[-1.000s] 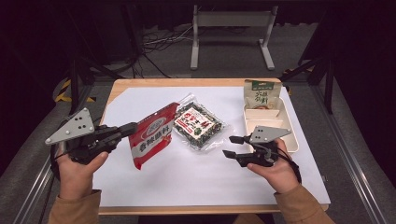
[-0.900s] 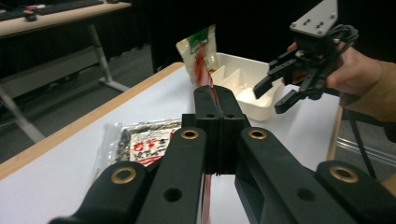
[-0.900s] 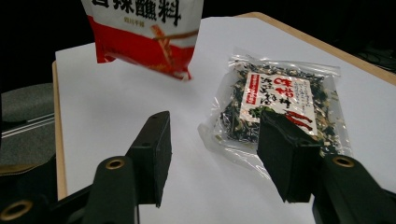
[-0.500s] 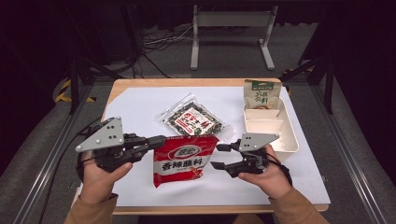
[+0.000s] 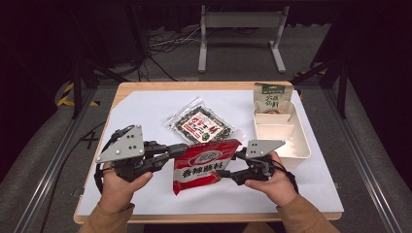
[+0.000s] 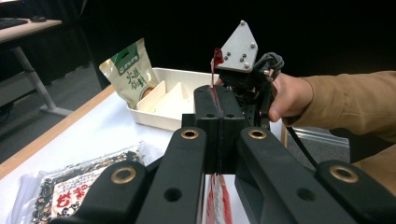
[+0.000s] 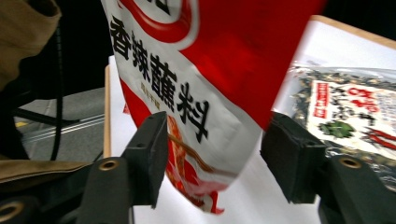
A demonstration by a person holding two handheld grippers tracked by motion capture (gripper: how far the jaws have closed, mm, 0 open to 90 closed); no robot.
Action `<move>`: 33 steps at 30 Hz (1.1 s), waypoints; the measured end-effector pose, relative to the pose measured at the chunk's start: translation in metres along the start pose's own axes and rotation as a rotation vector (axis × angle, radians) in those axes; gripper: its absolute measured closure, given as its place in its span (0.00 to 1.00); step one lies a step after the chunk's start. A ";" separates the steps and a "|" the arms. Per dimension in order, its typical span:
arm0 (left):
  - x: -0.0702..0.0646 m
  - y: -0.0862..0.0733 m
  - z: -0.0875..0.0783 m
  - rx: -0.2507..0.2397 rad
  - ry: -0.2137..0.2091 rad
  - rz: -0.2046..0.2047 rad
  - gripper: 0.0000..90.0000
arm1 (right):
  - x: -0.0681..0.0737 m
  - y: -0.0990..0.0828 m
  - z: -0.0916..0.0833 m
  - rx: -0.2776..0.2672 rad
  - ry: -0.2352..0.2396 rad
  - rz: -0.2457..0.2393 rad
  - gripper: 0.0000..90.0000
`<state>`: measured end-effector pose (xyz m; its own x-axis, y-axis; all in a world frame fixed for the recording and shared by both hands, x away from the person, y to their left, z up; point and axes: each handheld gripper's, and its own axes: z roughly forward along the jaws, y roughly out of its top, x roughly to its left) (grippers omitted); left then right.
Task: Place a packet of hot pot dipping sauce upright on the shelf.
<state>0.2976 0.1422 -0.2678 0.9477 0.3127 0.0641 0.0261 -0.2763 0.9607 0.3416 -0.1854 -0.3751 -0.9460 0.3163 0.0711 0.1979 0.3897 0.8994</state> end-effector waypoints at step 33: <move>0.015 -0.012 -0.003 0.001 0.018 -0.111 0.80 | -0.003 0.009 -0.013 0.065 0.104 -0.048 1.00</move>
<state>0.3107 0.1533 -0.2774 0.9331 0.3575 -0.0378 0.1307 -0.2395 0.9621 0.3428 -0.1937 -0.3617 -0.9757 0.2054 0.0757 0.1642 0.4583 0.8735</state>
